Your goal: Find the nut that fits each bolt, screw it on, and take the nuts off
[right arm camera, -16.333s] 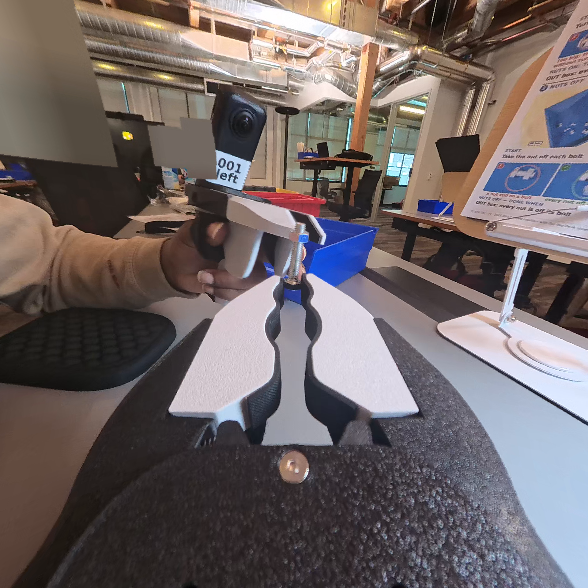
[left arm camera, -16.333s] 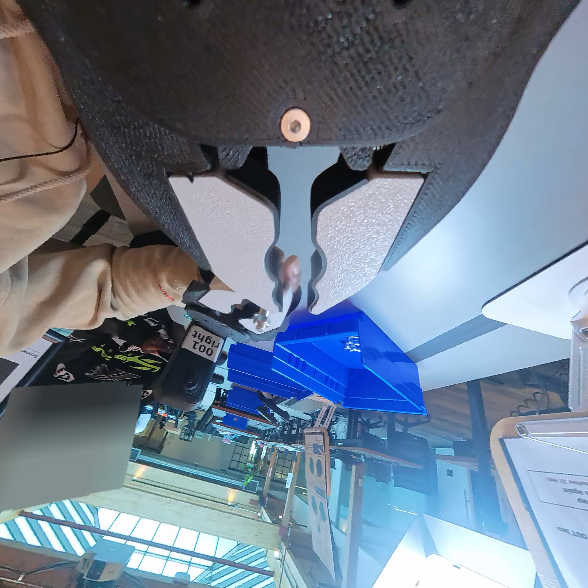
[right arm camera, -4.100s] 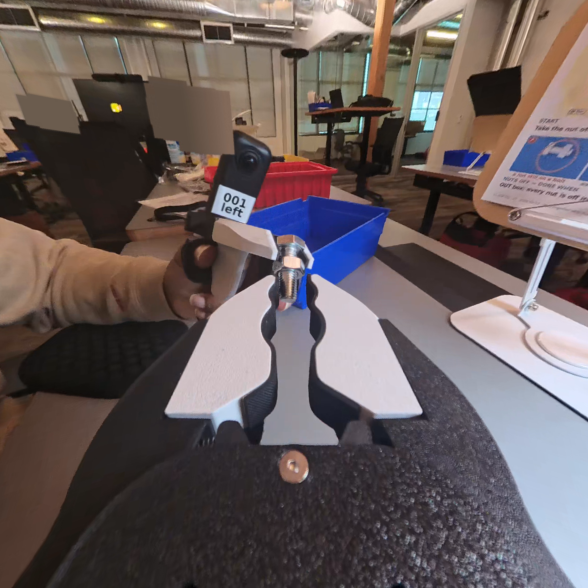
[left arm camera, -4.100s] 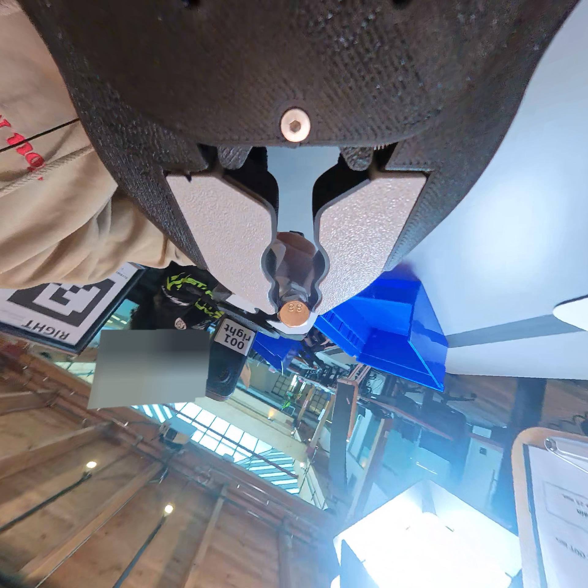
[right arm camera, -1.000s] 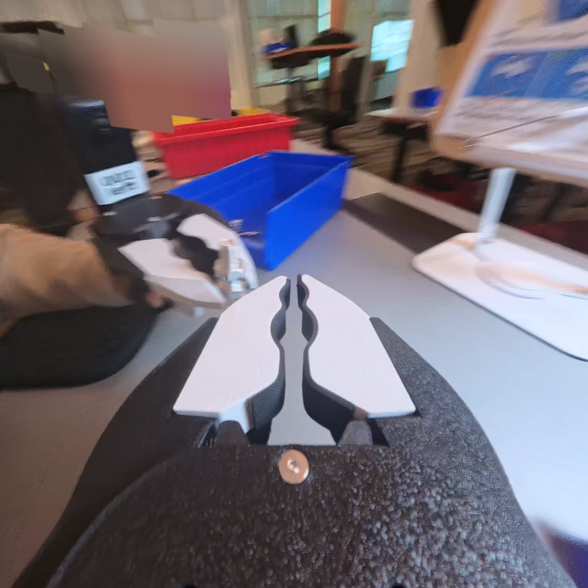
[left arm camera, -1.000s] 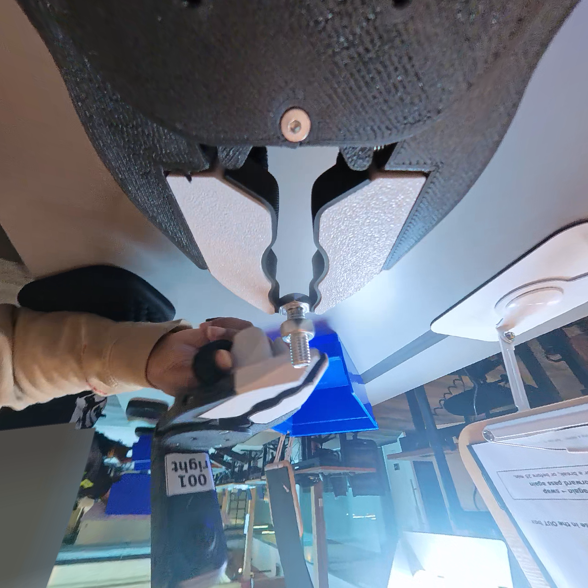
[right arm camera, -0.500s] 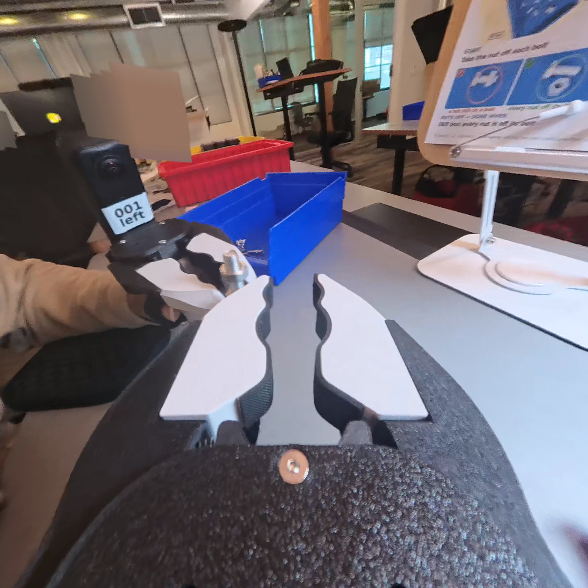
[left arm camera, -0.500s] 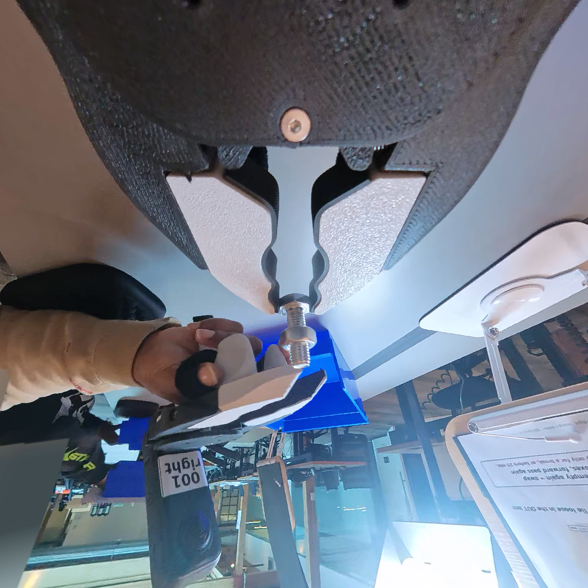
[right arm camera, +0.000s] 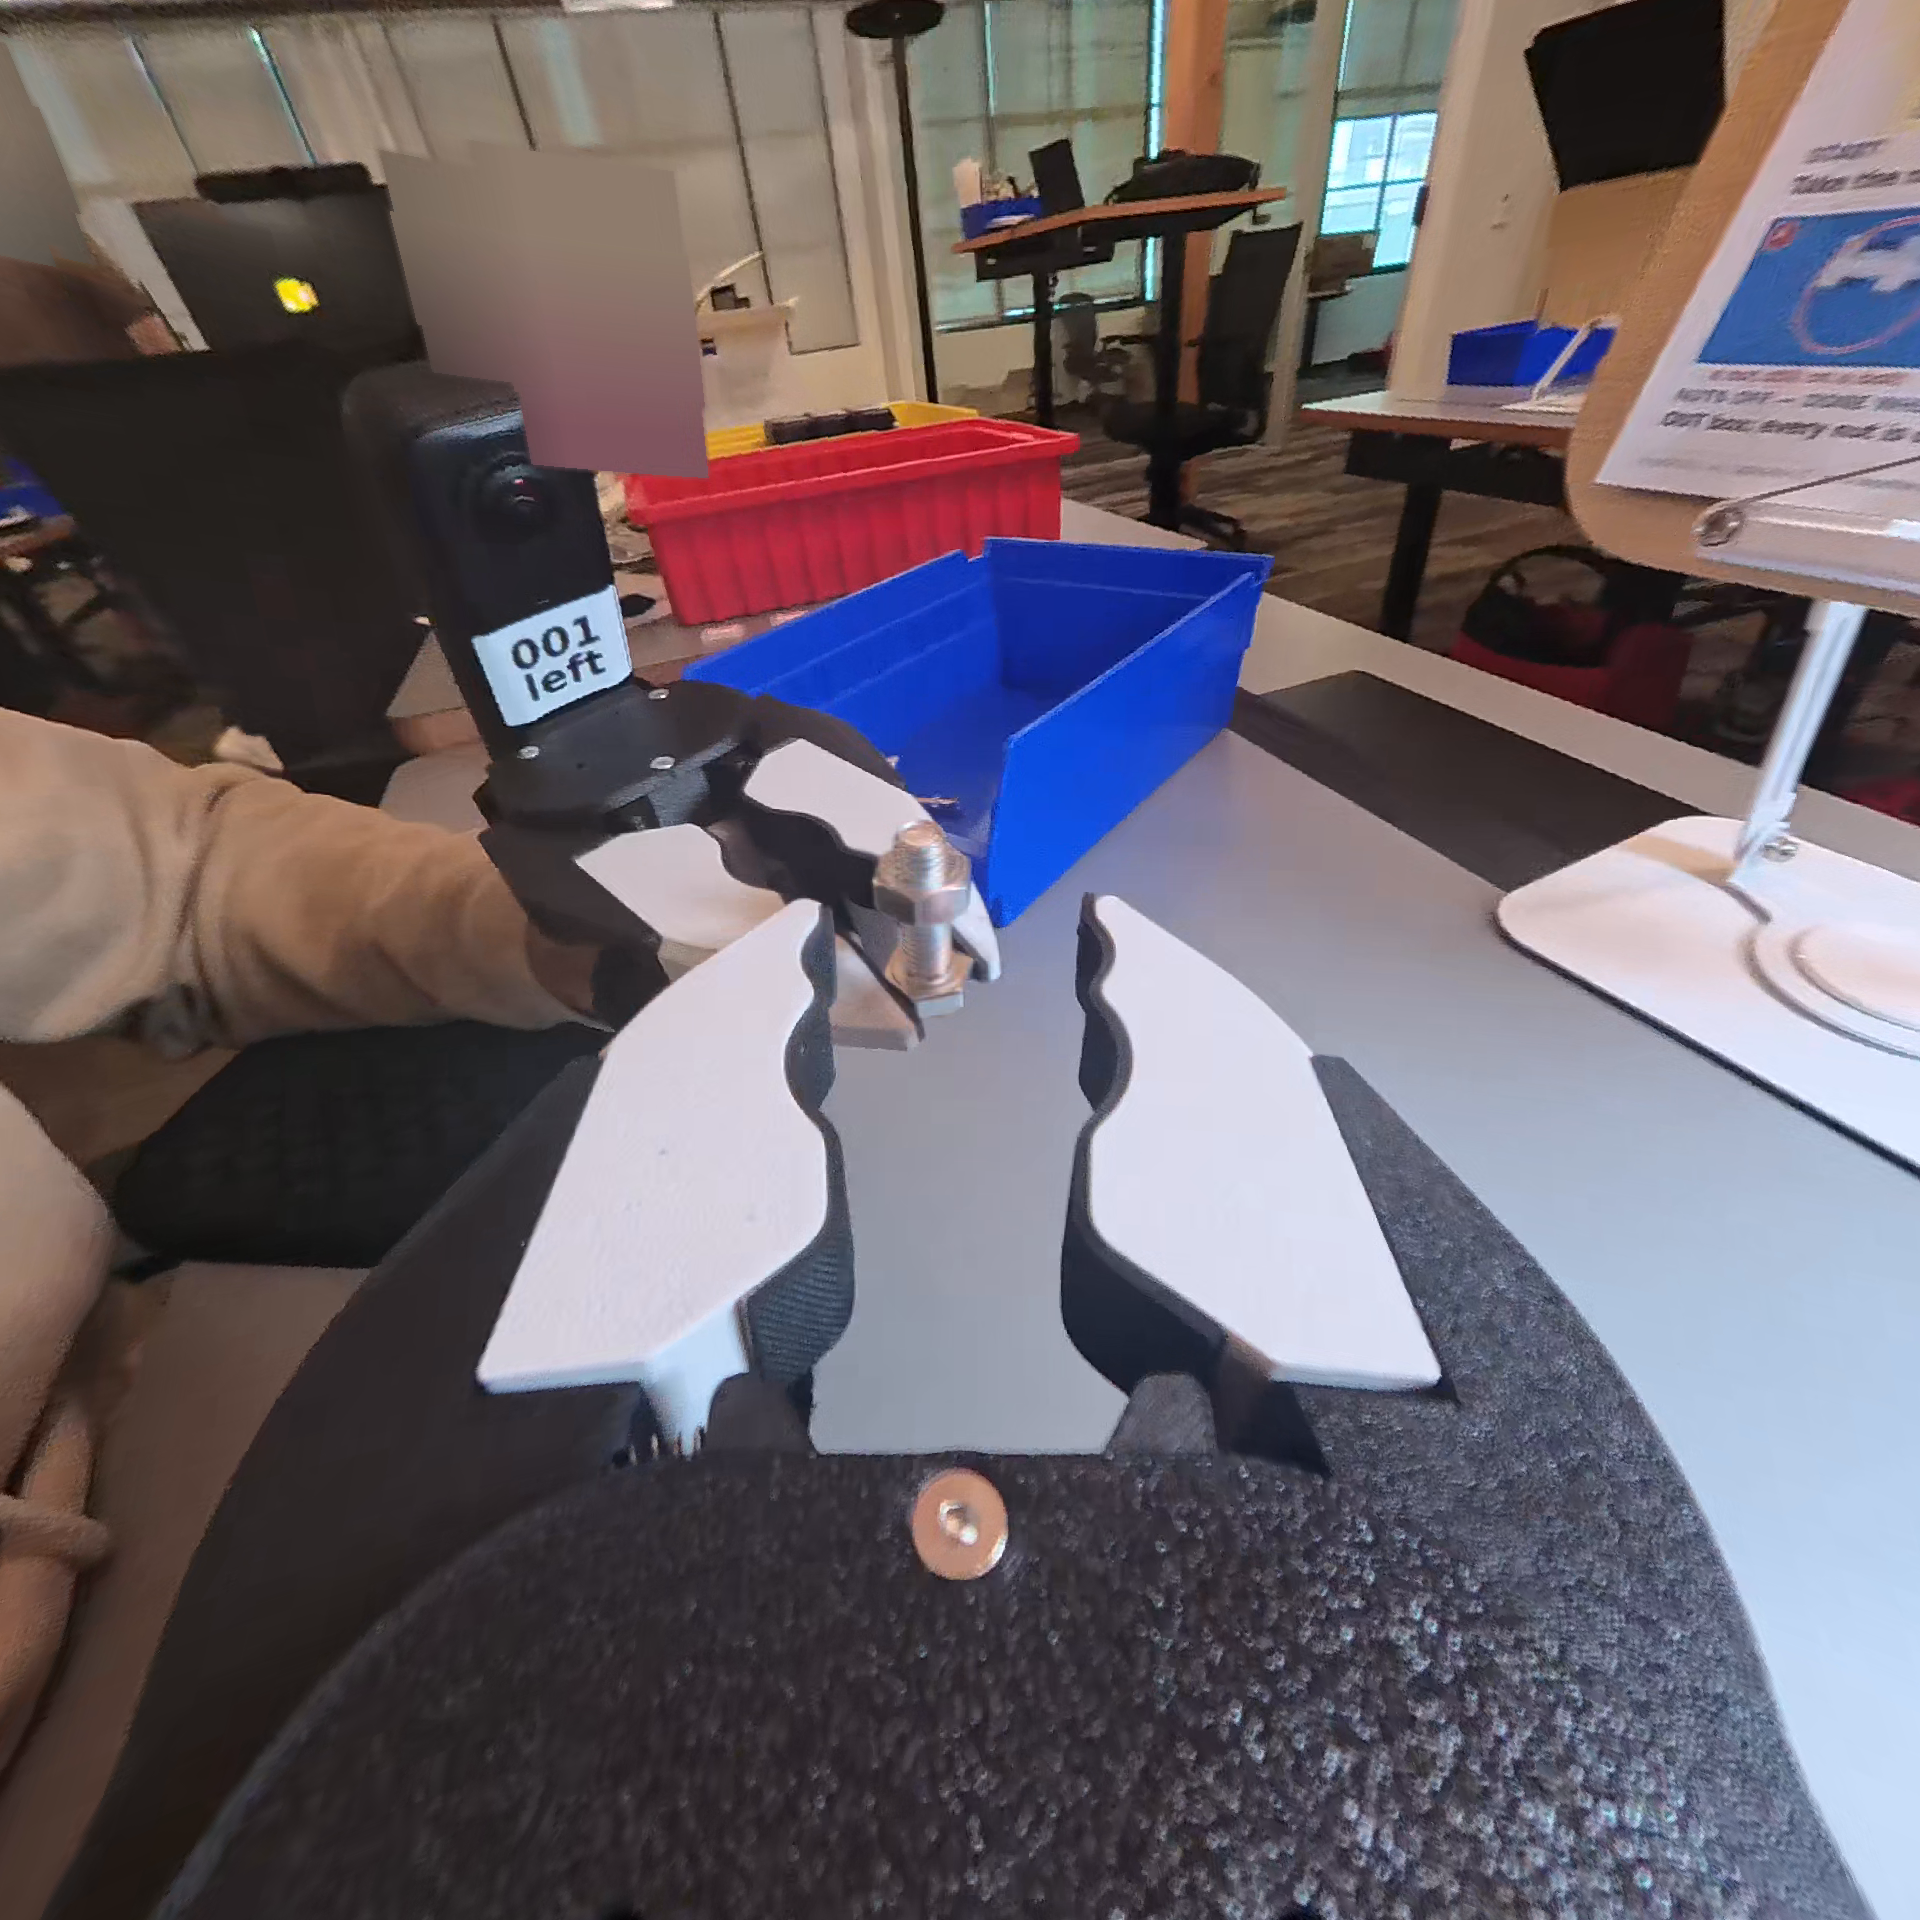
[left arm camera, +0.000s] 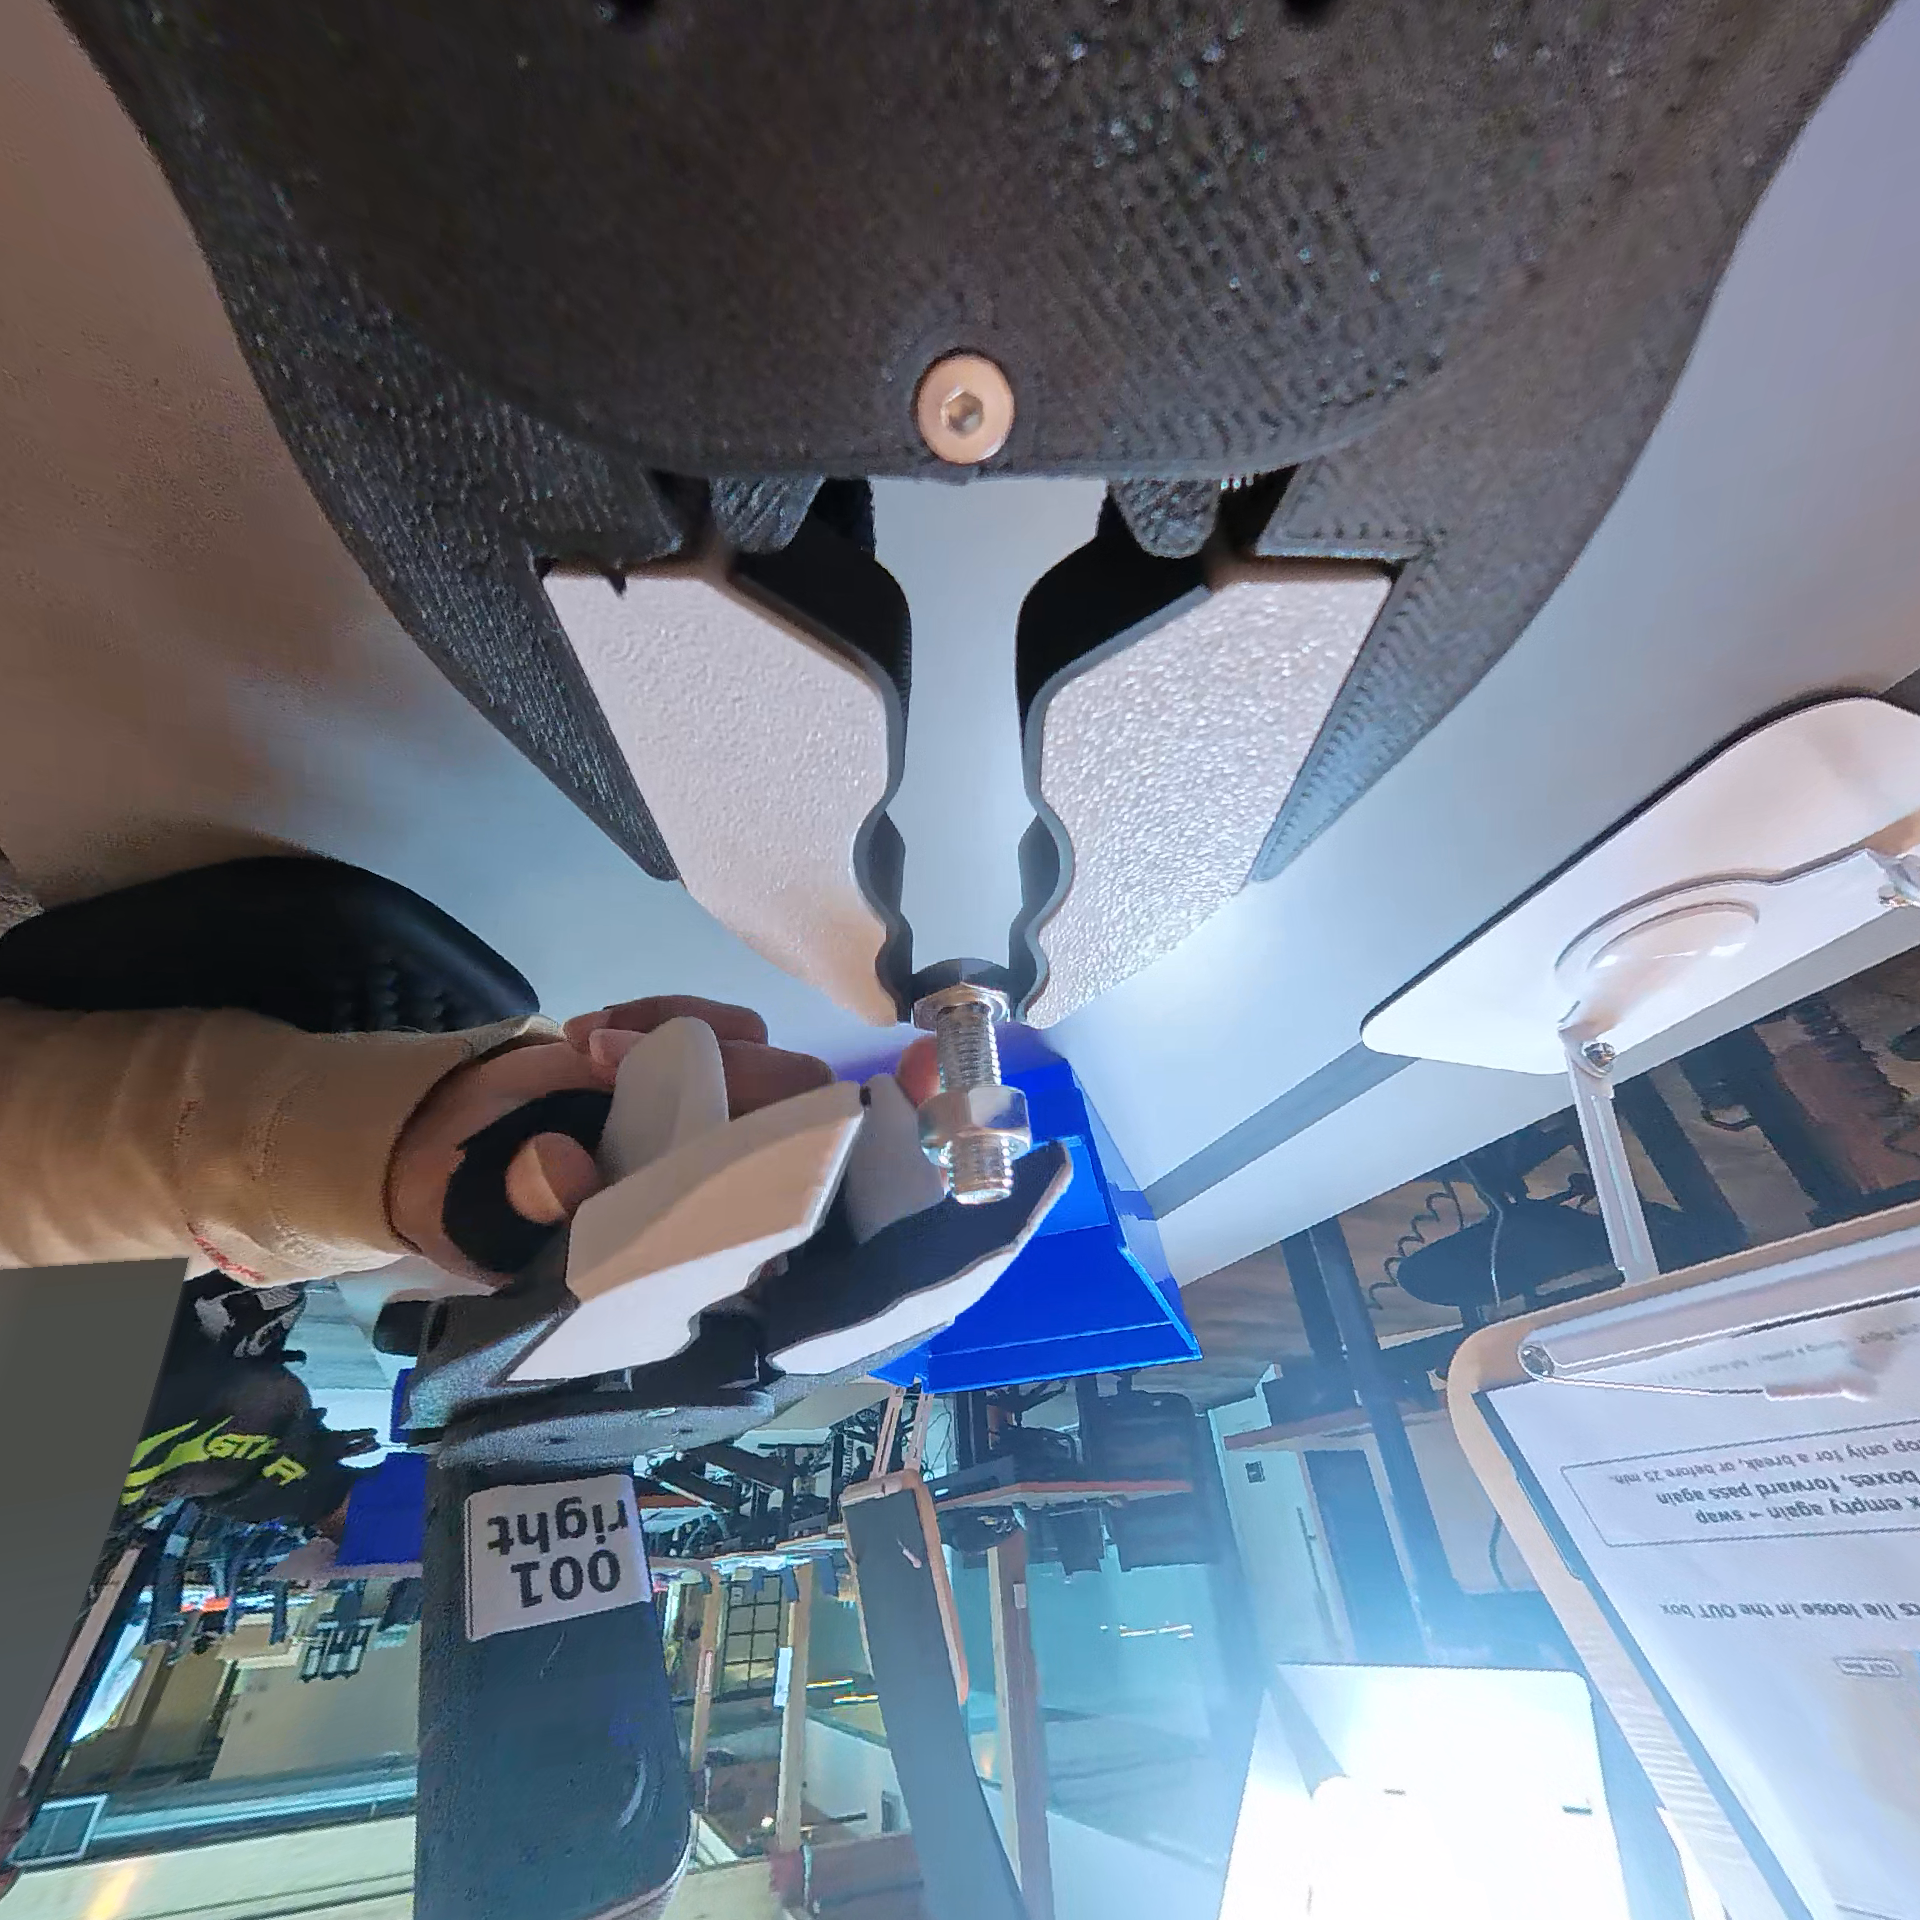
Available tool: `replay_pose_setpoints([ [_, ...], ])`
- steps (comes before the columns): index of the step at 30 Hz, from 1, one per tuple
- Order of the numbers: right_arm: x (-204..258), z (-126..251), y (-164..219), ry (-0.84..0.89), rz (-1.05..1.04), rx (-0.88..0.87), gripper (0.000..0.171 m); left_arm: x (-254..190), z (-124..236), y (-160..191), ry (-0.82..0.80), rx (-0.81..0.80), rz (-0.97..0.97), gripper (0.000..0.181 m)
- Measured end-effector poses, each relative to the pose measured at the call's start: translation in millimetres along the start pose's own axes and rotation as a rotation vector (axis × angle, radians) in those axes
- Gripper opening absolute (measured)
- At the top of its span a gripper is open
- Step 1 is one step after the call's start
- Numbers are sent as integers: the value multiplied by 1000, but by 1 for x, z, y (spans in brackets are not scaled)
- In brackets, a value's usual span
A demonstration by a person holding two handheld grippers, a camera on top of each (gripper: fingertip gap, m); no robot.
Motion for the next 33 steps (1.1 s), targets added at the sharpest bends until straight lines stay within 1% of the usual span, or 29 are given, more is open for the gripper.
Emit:
replay_pose_setpoints([
  [3,-12,2,0,34,-57,-17,37,0,1,-1,-10,-4,2,18],
  [4,-22,7,0,79,-96,-43,17,1,2,-2,8,-14,9,18],
  [5,-28,12,0,103,-109,-64,14,2,3,-2,5,-16,22,18],
  [6,-29,14,0,99,-106,-48,16,2,3,-2,3,-14,14,18],
  [10,-9,6,-2,11,-54,-40,41,-1,0,0,7,-2,2,18],
  [11,-4,4,-3,-8,-49,-39,44,-1,0,0,6,-1,2,18],
  [14,-10,3,-3,30,-60,-37,41,-1,0,0,4,-1,2,18],
  [15,-18,8,-4,78,-90,-58,21,1,1,0,3,-7,11,18],
  [16,-27,14,-5,124,-111,-97,13,0,2,-1,17,-15,19,18],
  [17,-31,17,-5,126,-119,-94,15,1,2,-1,15,-14,16,18],
  [19,-26,16,-5,88,-105,-70,32,-1,1,0,11,-8,4,18],
  [21,-14,10,-6,42,-66,-68,42,-1,0,0,14,-7,7,18],
  [23,-6,4,-5,10,-56,-54,46,-1,0,0,15,-8,8,18],
  [25,-9,3,-5,23,-65,-50,45,-2,0,-1,16,-10,4,18],
  [26,-15,6,-5,58,-82,-57,36,-1,1,0,11,-9,9,18],
  [27,-26,12,-5,134,-108,-81,14,-1,2,-1,28,-20,14,18],
  [28,-33,17,-6,163,-118,-99,10,-1,2,-2,22,-22,19,18],
  [29,-34,19,-6,156,-123,-88,13,-1,2,-2,19,-19,11,18],
  [33,-11,12,-11,34,-58,-103,38,-2,0,0,20,-9,8,18],
])
Point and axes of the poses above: each gripper's, where its closed fingertips meet, z back along the fingers, y out of its underside, x = y × z across the jaws, the point moved 4 cm from there along z, back along the fingers, and after that the axes turned 9 degrees about x, right-handed, at the moved point
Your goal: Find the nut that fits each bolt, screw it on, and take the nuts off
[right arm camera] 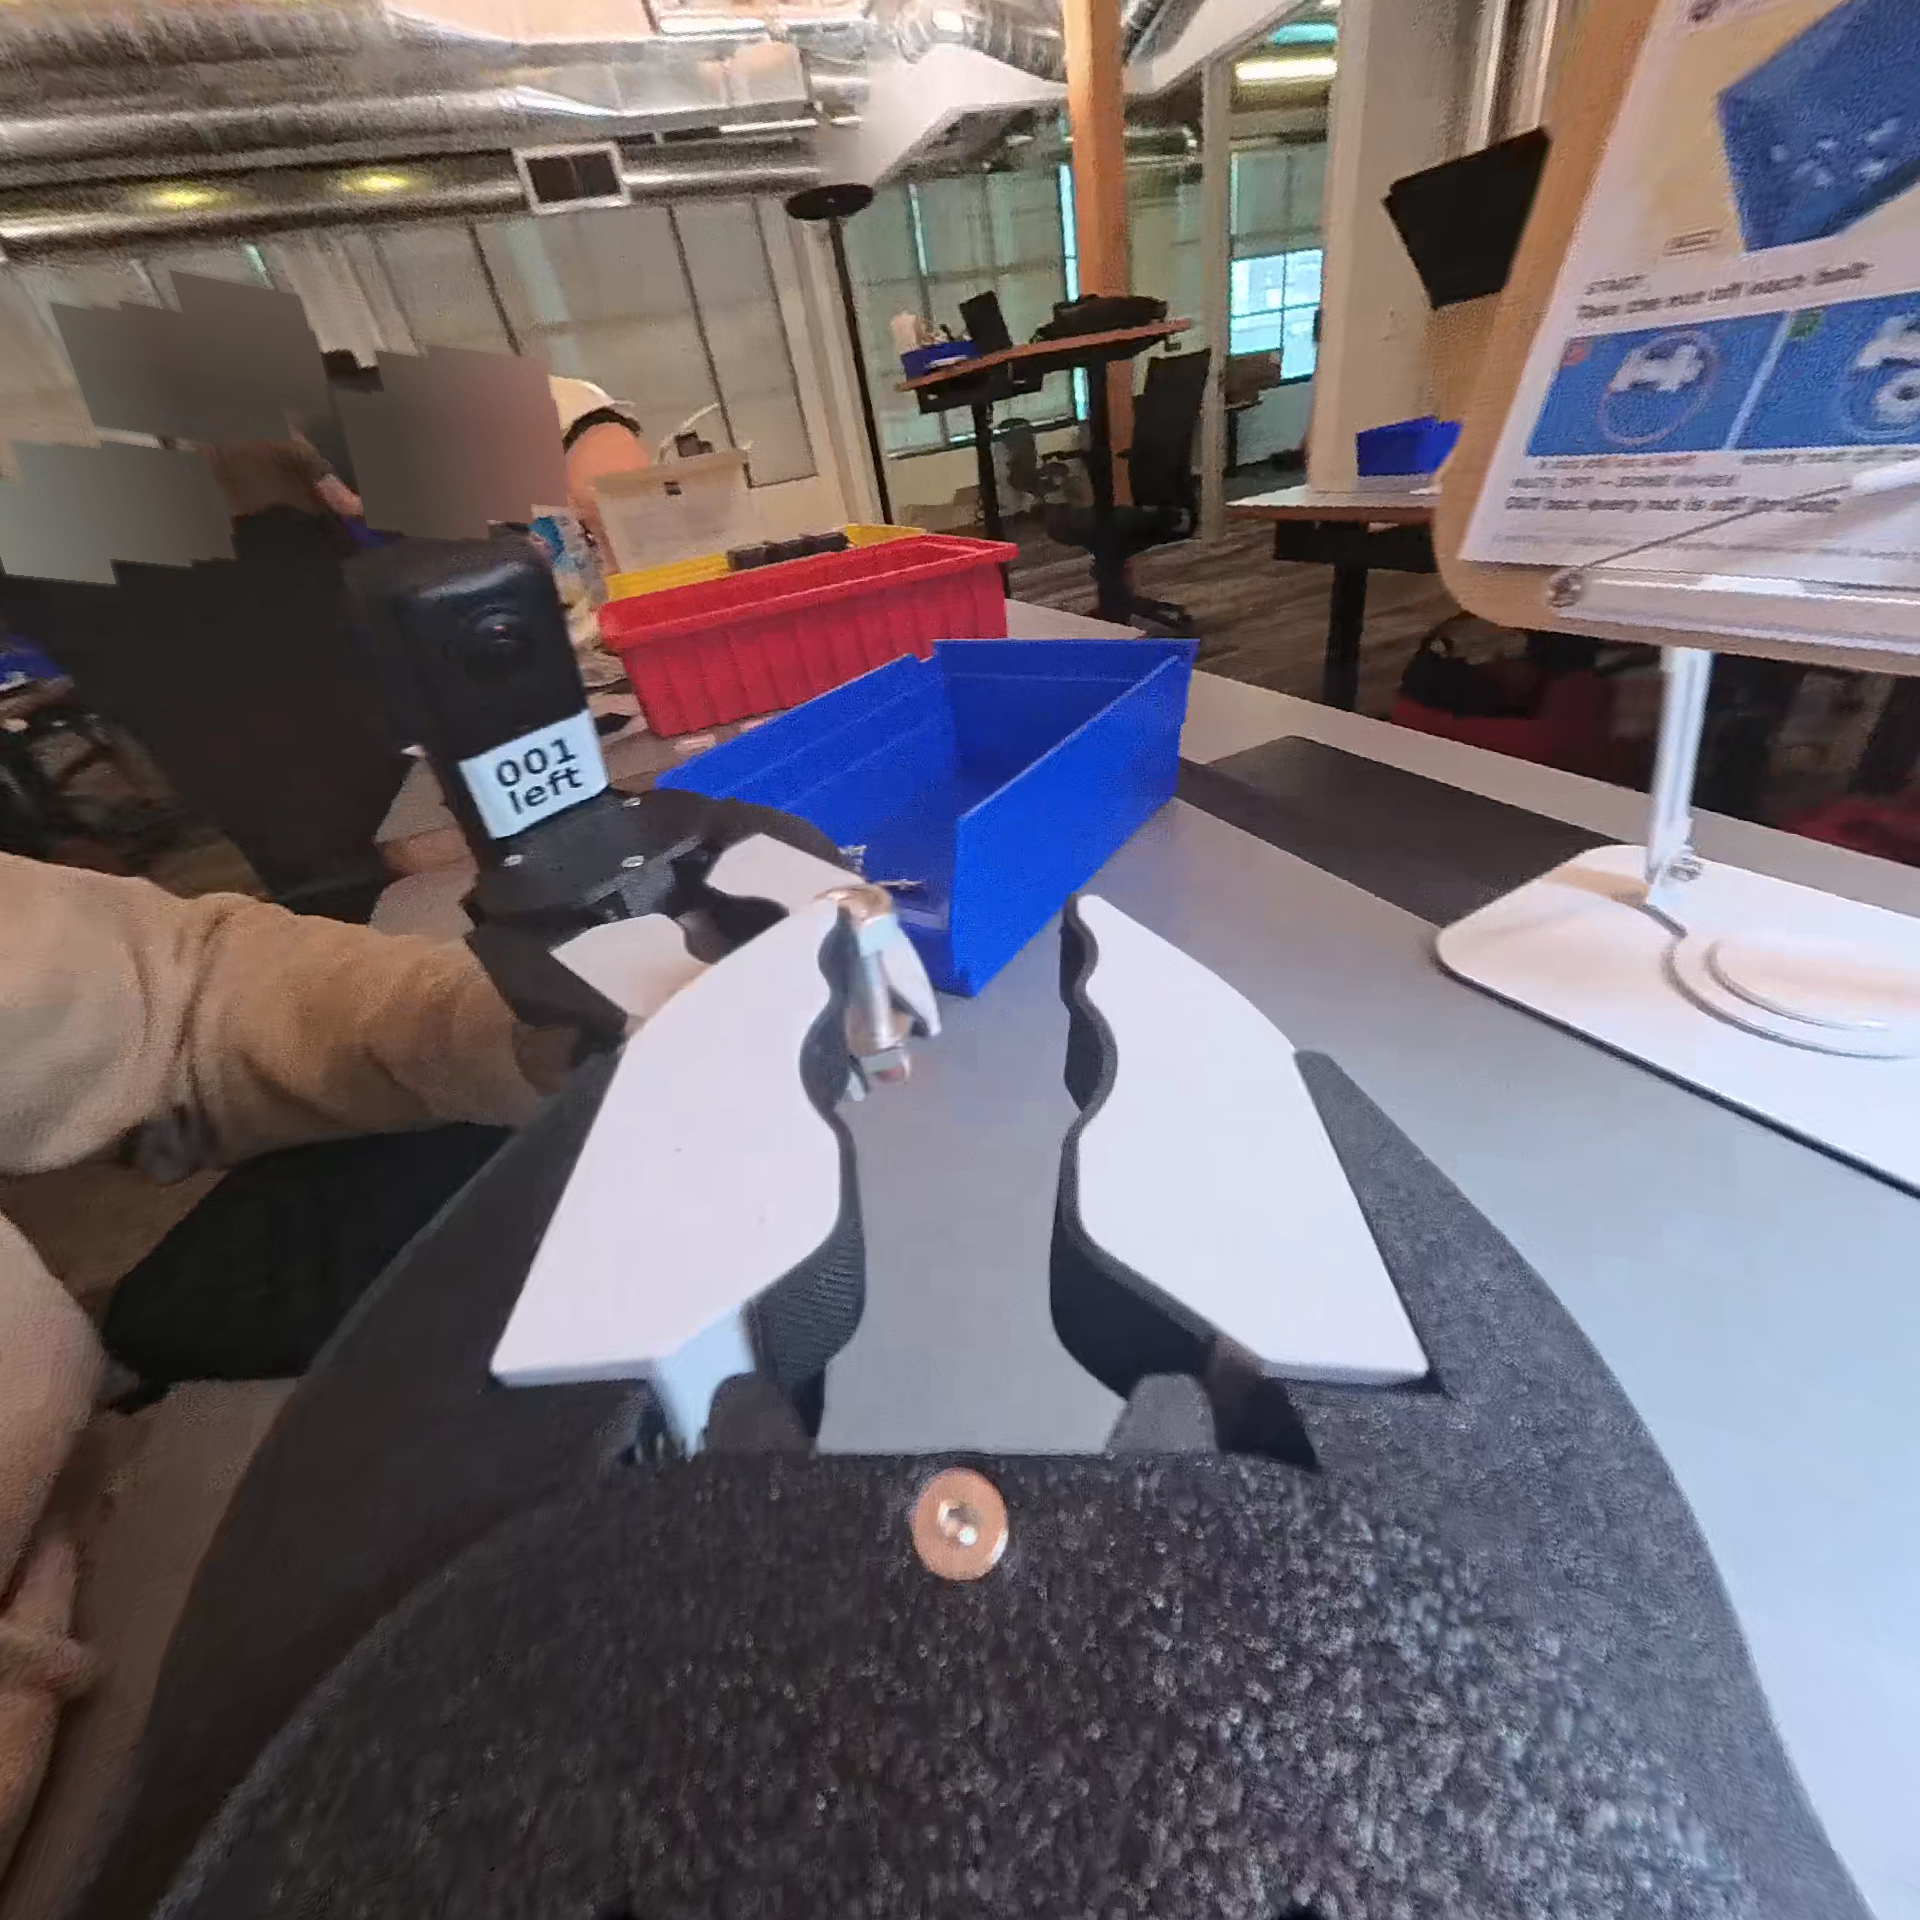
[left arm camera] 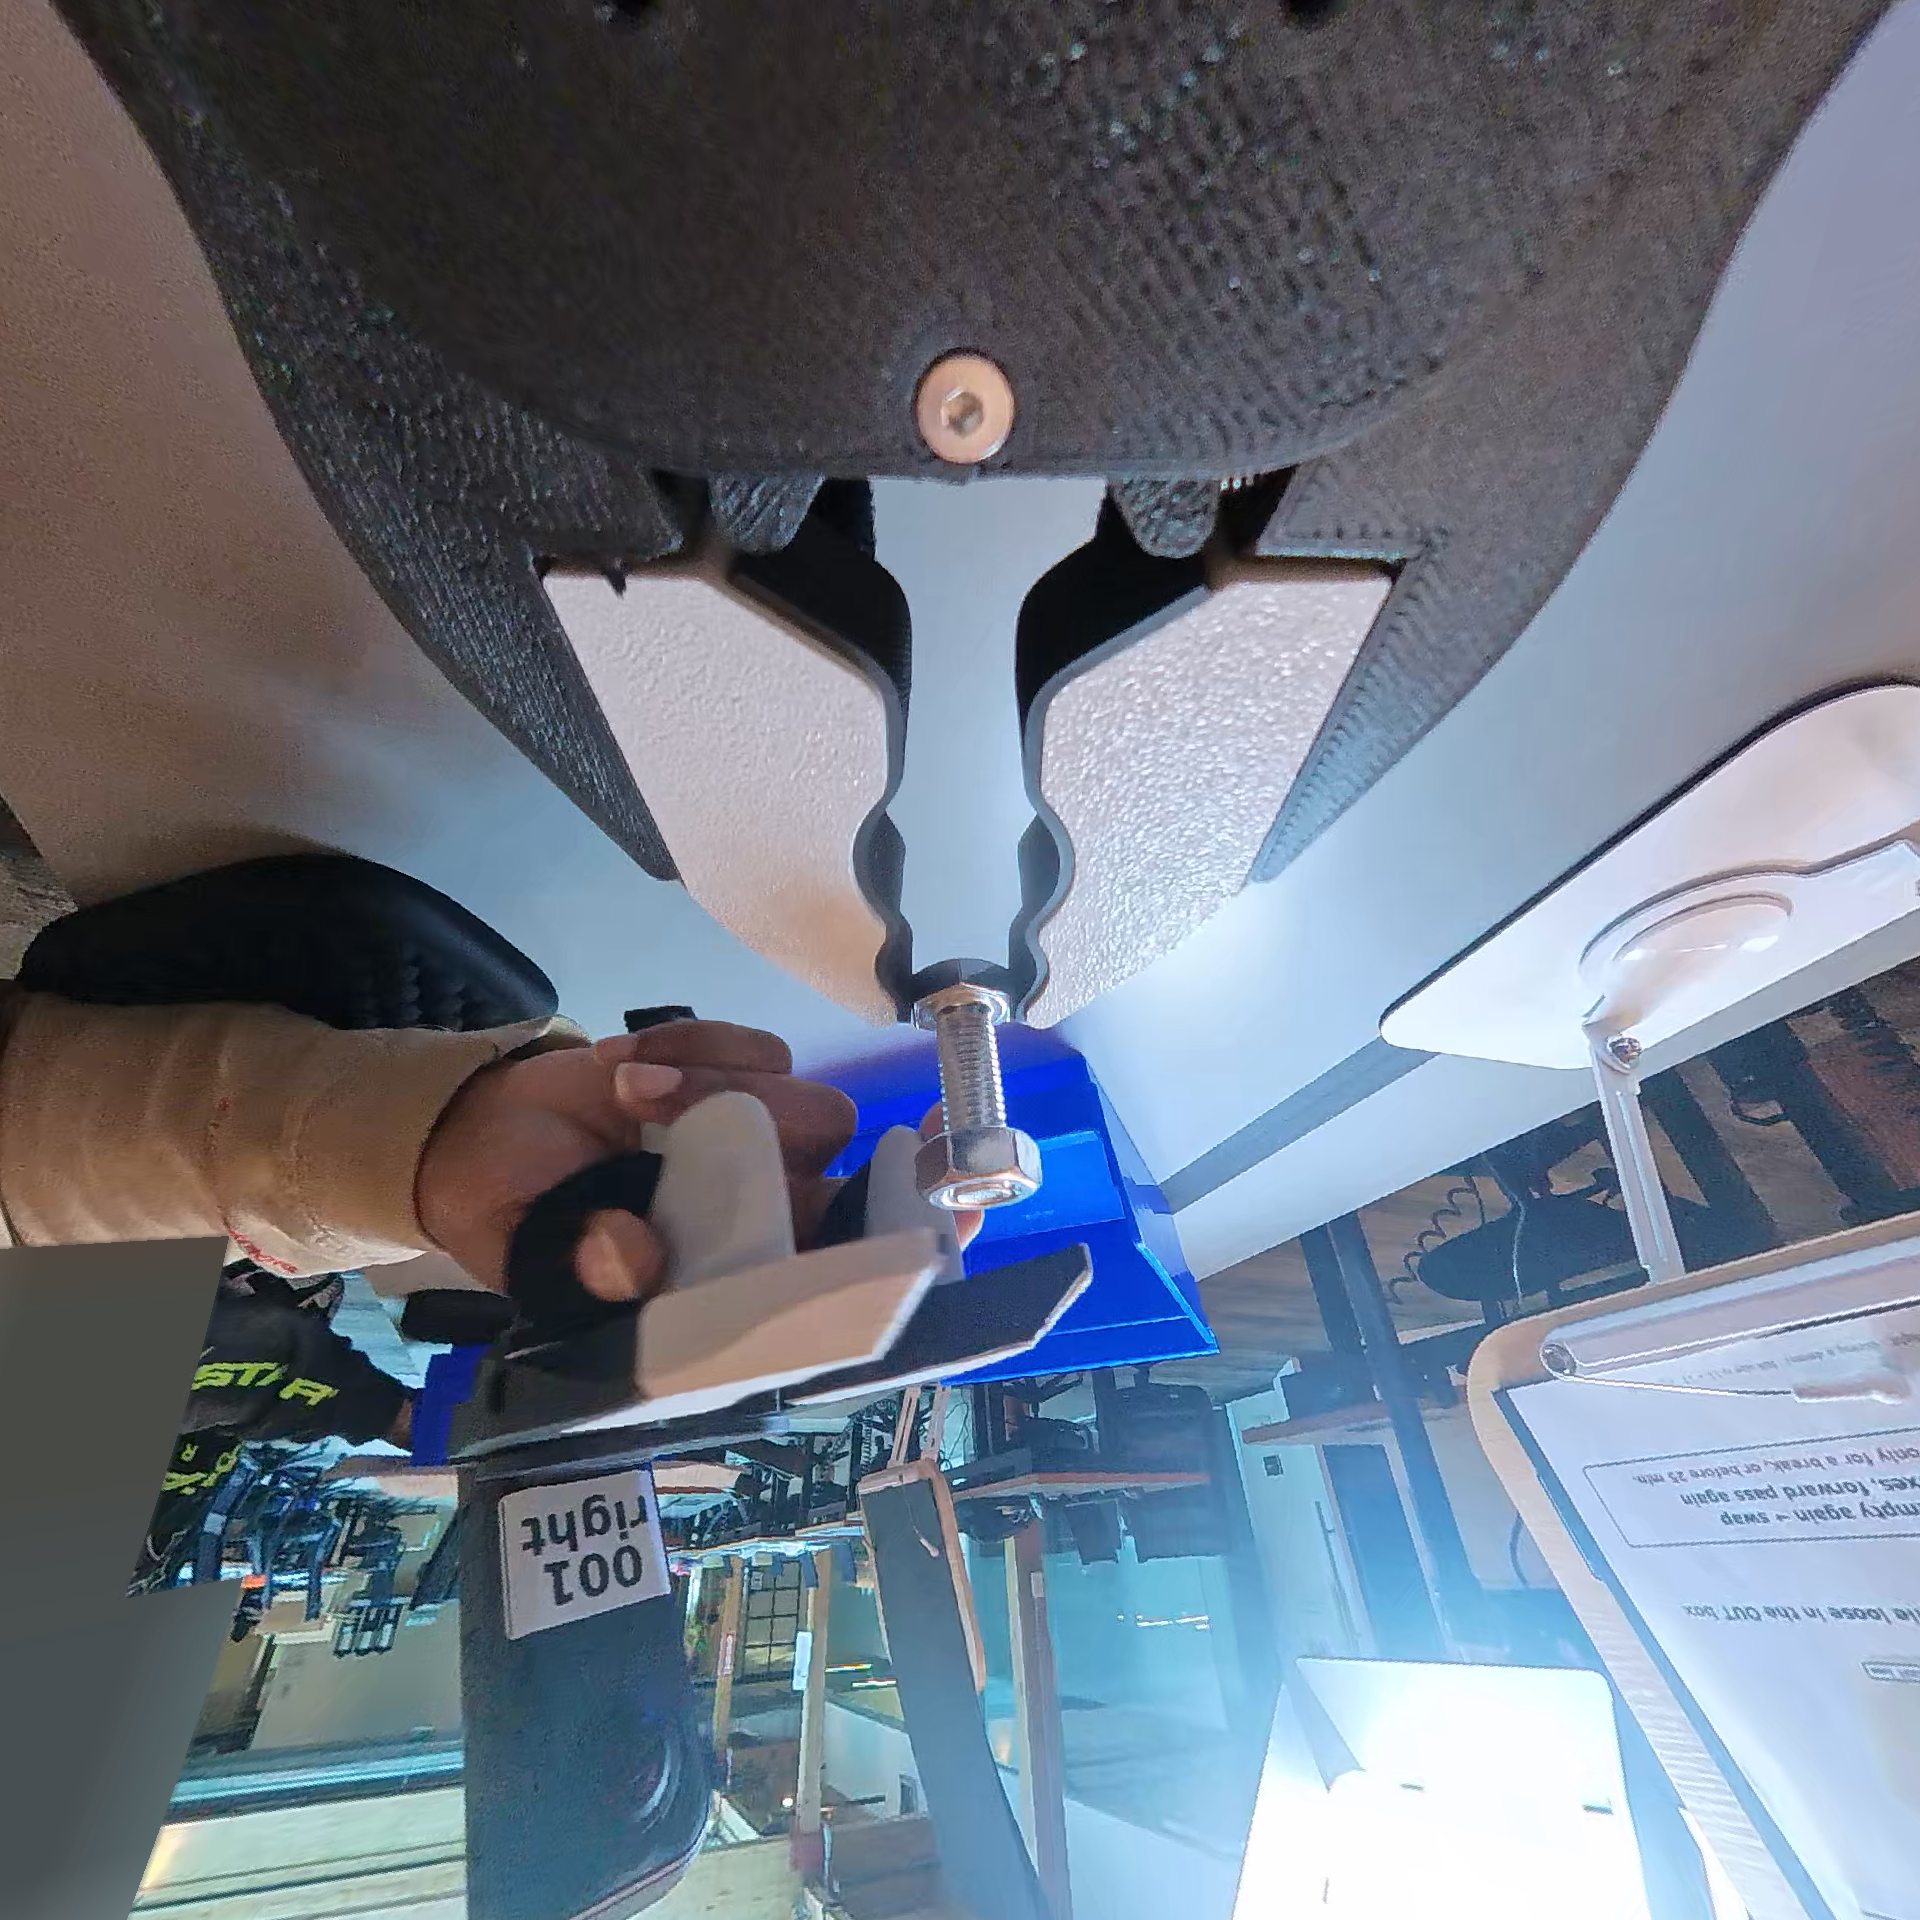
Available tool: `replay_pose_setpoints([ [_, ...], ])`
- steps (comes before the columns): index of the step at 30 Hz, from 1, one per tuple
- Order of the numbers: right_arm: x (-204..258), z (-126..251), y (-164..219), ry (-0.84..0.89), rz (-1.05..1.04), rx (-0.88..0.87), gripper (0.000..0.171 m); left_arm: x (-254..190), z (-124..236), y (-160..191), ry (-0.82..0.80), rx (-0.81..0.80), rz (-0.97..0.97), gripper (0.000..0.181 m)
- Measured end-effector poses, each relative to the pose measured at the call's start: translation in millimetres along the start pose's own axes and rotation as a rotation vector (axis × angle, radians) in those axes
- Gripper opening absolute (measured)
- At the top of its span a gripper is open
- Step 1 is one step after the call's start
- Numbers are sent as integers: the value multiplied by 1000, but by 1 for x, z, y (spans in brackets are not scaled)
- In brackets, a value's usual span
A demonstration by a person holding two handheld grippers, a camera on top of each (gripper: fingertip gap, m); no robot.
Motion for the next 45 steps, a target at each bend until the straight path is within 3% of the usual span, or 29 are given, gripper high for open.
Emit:
replay_pose_setpoints([
  [2,9,-6,2,-43,16,18,44,-1,0,0,2,0,-2,18],
  [4,2,-6,3,10,17,30,38,-1,0,0,-4,5,-6,18],
  [6,-16,2,1,109,-29,1,15,1,2,-2,7,-18,13,18],
  [13,9,-5,1,-50,6,7,44,-1,1,-1,-3,-7,-9,18],
  [17,2,-5,2,6,-6,24,37,-2,2,-3,-2,-16,-4,18],
  [18,-4,-2,1,44,-26,16,23,1,3,-3,-3,-22,11,18],
  [20,-13,3,0,92,-30,-6,19,0,4,-4,4,-32,4,18],
  [26,14,-5,-2,-57,10,-17,41,-2,2,-3,2,-22,-7,18],
  [29,2,-5,0,14,-8,8,37,-1,3,-3,-7,-23,-12,18],
  [31,-10,1,0,89,-39,-5,17,3,6,-6,5,-54,19,18],
  [37,9,-1,-4,-45,-9,-30,36,0,6,-7,2,-65,7,18],
  [45,20,-9,0,-79,13,10,18,-8,1,-4,39,-38,-22,18],
])
Point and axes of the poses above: each gripper's, where its closed fingertips meet, z back along the fingers, y out of its underside, x = y × z across the jaws, the point moved 4 cm from there along z, back along the fingers, and after that the axes turned 9 degrees about x, right-handed, at the moved point
